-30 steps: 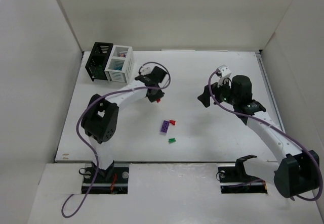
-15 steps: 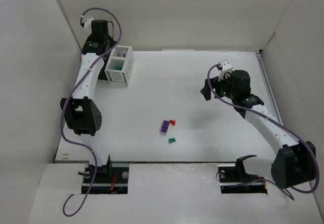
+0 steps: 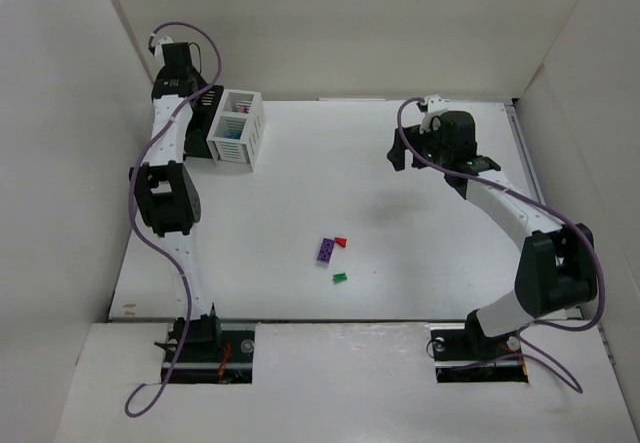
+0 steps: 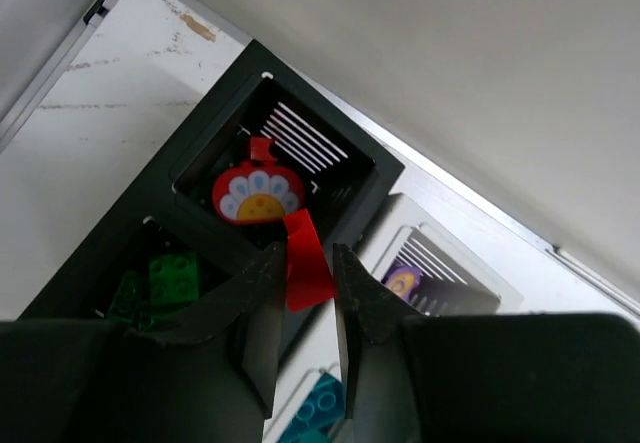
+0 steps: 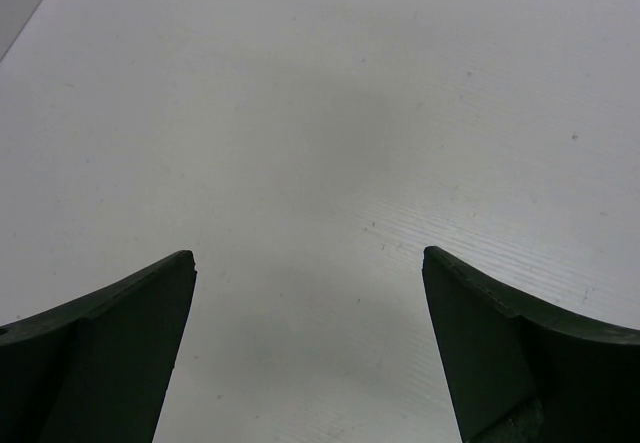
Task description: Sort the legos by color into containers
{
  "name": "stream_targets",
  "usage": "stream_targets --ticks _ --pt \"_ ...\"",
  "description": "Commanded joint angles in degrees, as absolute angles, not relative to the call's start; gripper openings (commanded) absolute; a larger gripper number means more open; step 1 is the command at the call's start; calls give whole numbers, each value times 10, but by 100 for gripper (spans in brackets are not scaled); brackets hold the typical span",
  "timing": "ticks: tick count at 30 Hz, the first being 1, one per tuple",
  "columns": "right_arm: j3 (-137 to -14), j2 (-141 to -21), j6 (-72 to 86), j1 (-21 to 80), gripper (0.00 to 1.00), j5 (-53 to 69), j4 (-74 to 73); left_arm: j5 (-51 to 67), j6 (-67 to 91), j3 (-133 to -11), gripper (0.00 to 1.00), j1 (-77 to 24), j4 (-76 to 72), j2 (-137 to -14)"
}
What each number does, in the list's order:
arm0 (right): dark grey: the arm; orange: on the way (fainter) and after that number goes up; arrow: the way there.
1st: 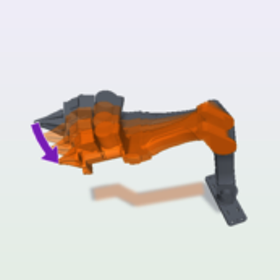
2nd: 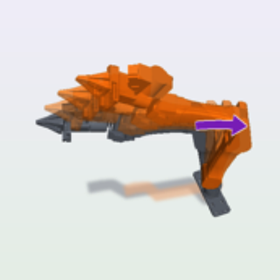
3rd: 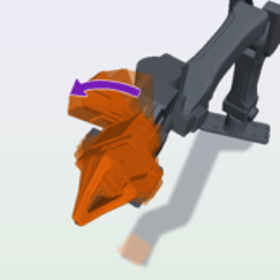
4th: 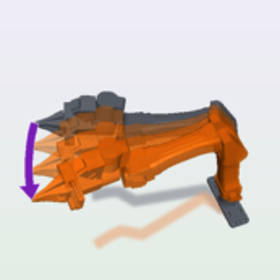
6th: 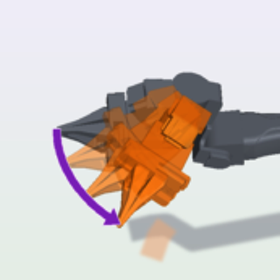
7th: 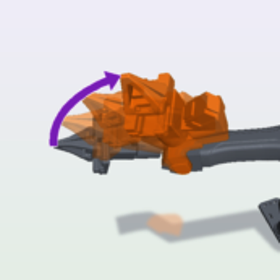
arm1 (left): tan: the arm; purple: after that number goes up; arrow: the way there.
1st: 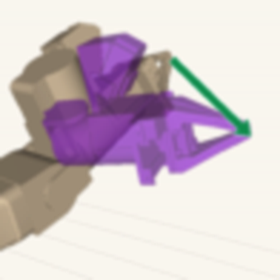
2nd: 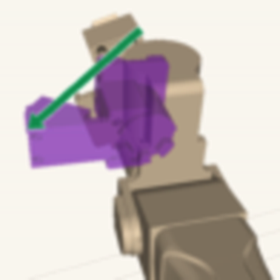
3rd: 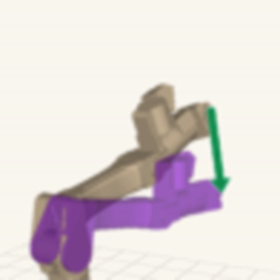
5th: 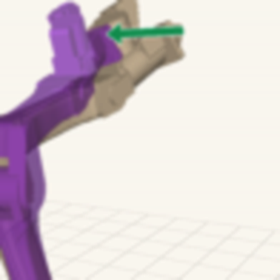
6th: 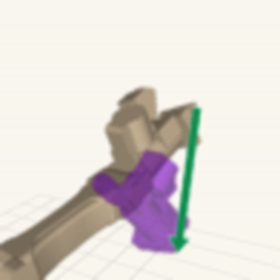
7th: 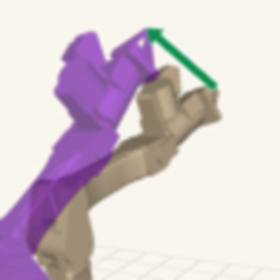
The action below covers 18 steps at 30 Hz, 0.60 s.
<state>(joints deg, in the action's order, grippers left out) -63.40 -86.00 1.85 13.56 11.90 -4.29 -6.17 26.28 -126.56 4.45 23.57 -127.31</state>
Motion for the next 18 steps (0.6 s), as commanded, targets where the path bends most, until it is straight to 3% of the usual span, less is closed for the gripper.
stream_targets --ticks 1,8,10,12,13,18 --pt "-671 -871 30 139 100 117 -14 -46 229 -1305 21 48 171 -1280" --pt "-683 -893 35 149 100 117 -14 -61 229 -1331 23 54 146 -1333" --pt "-683 -893 35 149 100 117 -14 -61 229 -1331 35 59 139 -1339" --pt "-683 -893 35 149 100 117 -14 -61 229 -1331 40 59 134 -1339" --pt "-683 -893 35 149 100 117 -14 -61 224 -1331 49 59 134 -1339" --pt "-677 -877 35 155 100 117 -14 -54 218 -1304 64 59 134 -1298"
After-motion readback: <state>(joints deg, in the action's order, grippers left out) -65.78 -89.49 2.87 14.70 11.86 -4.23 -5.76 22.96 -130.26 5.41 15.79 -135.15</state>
